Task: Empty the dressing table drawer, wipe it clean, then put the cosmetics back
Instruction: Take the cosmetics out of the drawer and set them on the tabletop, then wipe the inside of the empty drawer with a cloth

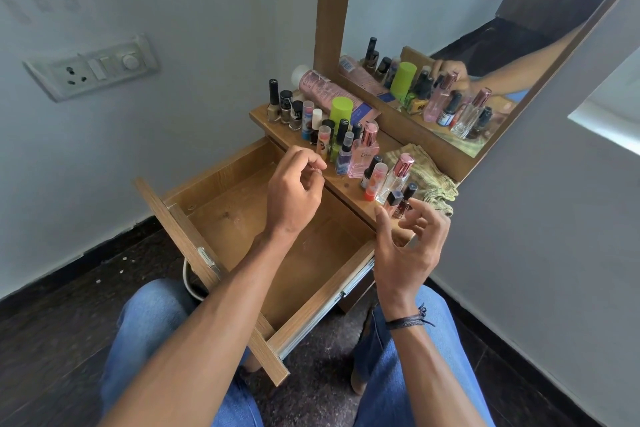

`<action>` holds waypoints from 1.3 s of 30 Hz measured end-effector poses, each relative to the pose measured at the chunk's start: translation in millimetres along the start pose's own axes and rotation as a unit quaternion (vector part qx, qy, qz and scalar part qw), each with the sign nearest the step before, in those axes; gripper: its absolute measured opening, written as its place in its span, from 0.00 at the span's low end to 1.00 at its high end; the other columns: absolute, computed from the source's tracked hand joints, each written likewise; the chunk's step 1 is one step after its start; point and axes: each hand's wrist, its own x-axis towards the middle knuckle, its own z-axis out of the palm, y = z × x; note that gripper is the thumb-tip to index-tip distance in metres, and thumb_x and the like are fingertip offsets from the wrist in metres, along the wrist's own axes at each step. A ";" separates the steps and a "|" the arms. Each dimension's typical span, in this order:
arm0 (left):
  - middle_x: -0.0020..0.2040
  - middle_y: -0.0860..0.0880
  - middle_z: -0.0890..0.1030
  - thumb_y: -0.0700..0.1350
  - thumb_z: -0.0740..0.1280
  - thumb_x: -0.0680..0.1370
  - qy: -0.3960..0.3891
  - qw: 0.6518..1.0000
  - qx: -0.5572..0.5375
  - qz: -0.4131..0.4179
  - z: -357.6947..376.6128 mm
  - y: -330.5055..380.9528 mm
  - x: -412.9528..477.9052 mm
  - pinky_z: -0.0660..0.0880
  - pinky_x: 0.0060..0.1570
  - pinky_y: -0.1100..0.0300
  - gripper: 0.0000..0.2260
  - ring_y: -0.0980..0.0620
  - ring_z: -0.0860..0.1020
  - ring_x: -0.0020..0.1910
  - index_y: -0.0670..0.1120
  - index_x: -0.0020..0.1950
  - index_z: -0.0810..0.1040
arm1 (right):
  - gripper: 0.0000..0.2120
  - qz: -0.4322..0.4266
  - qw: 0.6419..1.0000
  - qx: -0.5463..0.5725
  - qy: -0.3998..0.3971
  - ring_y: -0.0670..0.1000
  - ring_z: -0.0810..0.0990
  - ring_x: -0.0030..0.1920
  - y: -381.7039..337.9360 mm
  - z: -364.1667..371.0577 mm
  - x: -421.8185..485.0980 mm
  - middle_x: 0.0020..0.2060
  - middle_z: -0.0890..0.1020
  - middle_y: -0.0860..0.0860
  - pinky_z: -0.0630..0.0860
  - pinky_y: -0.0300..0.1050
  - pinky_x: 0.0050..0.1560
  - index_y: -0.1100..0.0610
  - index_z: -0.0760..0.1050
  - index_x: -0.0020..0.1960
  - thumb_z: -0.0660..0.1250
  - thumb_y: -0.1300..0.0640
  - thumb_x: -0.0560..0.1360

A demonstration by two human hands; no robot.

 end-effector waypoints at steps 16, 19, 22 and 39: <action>0.43 0.51 0.78 0.28 0.59 0.74 0.061 0.998 -0.004 0.004 -12.8 9.9 4.3 0.76 0.44 0.59 0.11 0.50 0.77 0.44 0.40 0.42 0.78 | 0.10 0.056 0.948 -0.150 -0.274 0.50 0.77 0.61 47.2 -45.5 104.5 0.57 0.81 0.46 0.75 0.53 0.63 0.50 0.84 0.59 0.73 0.50 0.78; 0.44 0.51 0.78 0.28 0.60 0.73 0.075 0.997 0.002 0.003 -32.9 17.5 17.6 0.72 0.46 0.66 0.11 0.50 0.77 0.45 0.40 0.43 0.79 | 0.13 0.066 0.933 -0.162 -0.313 0.50 0.79 0.59 49.3 -44.3 108.7 0.57 0.82 0.46 0.76 0.49 0.60 0.49 0.83 0.61 0.73 0.47 0.78; 0.45 0.49 0.79 0.27 0.61 0.71 0.129 0.990 -0.005 -0.058 -62.2 22.2 27.3 0.72 0.48 0.68 0.12 0.57 0.76 0.45 0.40 0.44 0.79 | 0.13 0.064 0.939 -0.173 -0.290 0.52 0.79 0.58 52.3 -43.0 105.7 0.55 0.83 0.48 0.74 0.47 0.57 0.49 0.84 0.59 0.74 0.48 0.76; 0.52 0.50 0.80 0.31 0.63 0.72 0.136 0.937 0.113 -0.302 -129.1 -3.9 -38.0 0.74 0.58 0.41 0.16 0.43 0.74 0.60 0.52 0.46 0.78 | 0.09 0.237 0.962 -0.125 -0.051 0.52 0.82 0.45 34.2 -121.5 71.6 0.44 0.84 0.48 0.77 0.48 0.52 0.49 0.84 0.47 0.70 0.49 0.69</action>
